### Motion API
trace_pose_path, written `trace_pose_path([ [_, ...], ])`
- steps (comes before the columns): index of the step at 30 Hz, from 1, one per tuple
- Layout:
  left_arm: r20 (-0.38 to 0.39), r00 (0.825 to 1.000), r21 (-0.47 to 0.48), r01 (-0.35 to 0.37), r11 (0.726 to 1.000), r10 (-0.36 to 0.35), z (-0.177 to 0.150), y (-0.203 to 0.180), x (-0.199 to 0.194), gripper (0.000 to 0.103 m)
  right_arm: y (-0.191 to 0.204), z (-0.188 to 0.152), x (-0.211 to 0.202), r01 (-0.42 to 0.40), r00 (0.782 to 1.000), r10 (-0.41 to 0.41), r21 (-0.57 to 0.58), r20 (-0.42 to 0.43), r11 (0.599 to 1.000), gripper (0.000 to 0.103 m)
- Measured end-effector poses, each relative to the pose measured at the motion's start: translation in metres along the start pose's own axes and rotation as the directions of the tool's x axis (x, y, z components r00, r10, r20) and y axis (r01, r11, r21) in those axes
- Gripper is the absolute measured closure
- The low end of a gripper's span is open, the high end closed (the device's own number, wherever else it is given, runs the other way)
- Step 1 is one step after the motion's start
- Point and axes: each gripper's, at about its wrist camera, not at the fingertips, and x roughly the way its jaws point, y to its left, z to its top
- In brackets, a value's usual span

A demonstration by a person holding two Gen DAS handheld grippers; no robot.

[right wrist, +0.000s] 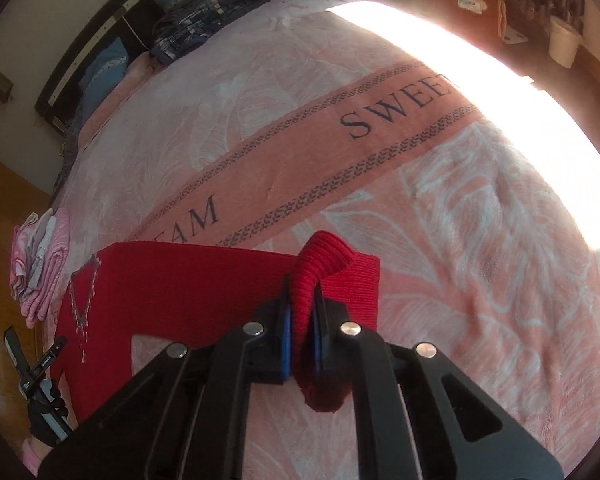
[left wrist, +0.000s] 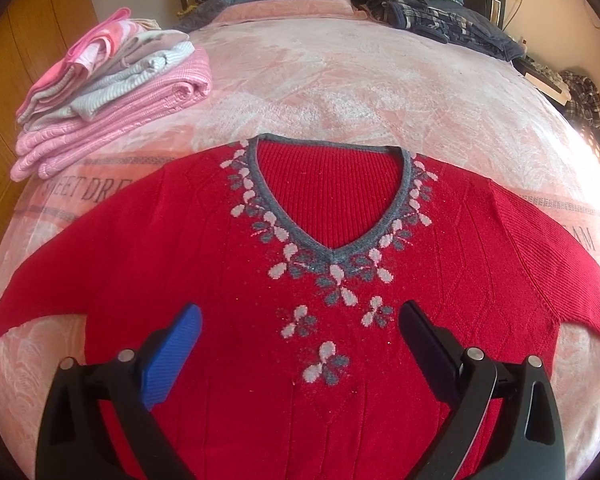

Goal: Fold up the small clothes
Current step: 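Fold the gripped sleeve across the sweater body with the right tool, release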

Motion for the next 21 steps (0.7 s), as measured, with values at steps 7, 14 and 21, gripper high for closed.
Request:
trace_pose_path([
  [7, -0.023, 1.0, -0.031, -0.001, 1.0, 0.0, 0.004, 0.031, 0.009, 0.004, 0.133, -0.006, 0.038, -0.158, 0.986, 0.149, -0.145, -0.075, 0.977, 0.097],
  [14, -0.025, 0.999, -0.029, 0.022, 0.999, -0.022, 0.006, 0.053, 0.01, 0.004, 0.268, -0.033, 0.091, -0.281, 0.952, 0.229, -0.282, -0.203, 0.917, 0.097],
  [21, -0.017, 0.999, -0.035, 0.047, 0.998, -0.047, 0.007, 0.075, 0.005, 0.004, 0.365, -0.078, 0.141, -0.388, 0.902, 0.274, -0.349, -0.335, 0.853, 0.097],
])
